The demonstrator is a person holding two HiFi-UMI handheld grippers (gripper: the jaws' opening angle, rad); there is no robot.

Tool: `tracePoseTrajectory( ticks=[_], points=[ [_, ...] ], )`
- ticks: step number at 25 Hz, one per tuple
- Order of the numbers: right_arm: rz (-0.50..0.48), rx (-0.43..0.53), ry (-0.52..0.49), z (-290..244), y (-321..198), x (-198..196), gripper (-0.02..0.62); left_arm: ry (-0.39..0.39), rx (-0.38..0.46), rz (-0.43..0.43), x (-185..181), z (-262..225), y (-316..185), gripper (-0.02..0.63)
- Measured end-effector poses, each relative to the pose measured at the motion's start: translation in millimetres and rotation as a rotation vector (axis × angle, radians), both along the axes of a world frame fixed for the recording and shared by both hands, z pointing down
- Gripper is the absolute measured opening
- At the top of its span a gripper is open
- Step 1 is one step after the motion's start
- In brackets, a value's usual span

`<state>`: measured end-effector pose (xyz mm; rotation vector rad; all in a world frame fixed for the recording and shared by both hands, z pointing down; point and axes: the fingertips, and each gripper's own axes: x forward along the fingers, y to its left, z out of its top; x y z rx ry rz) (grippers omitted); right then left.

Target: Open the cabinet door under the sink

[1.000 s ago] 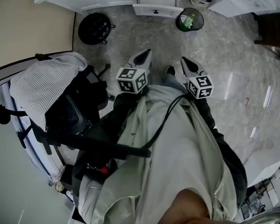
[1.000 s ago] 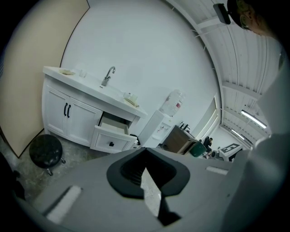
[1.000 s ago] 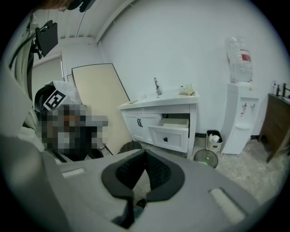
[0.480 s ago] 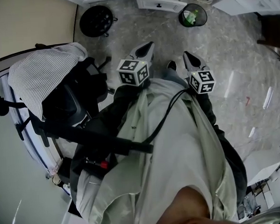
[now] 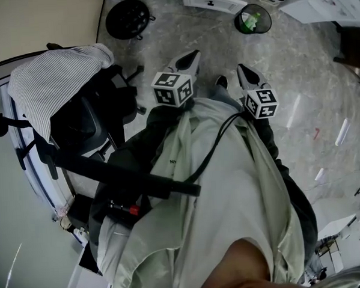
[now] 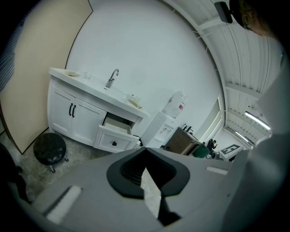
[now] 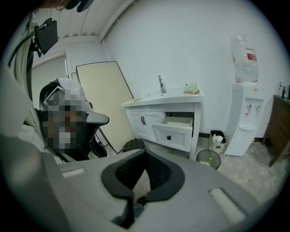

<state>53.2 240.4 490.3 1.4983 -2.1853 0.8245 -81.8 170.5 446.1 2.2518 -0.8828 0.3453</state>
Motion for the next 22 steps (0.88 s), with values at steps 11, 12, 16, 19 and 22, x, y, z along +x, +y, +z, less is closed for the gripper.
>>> tracePoseTrajectory(
  ticks=[11, 12, 16, 19, 22],
  points=[
    [-0.017, 0.014, -0.016, -2.7, -4.1, 6.8, 0.000, -0.008, 0.012, -0.033, 2.1, -3.4, 0.1, 0.008],
    [-0.015, 0.015, -0.017, -3.1, -4.3, 8.3, 0.000, -0.008, 0.013, -0.034, 3.0, -3.9, 0.1, 0.008],
    [-0.015, 0.017, -0.023, -3.6, -4.1, 11.8, 0.000, -0.009, 0.015, -0.034, 6.3, -4.6, 1.0, 0.008],
    [-0.021, 0.020, -0.029, -4.9, -4.7, 13.5, 0.000, -0.007, 0.017, -0.032, 9.6, -5.3, 1.6, 0.008],
    [-0.022, 0.021, -0.030, -6.0, -4.4, 16.4, 0.000, -0.006, 0.018, -0.031, 13.1, -5.4, 2.8, 0.008]
  ],
)
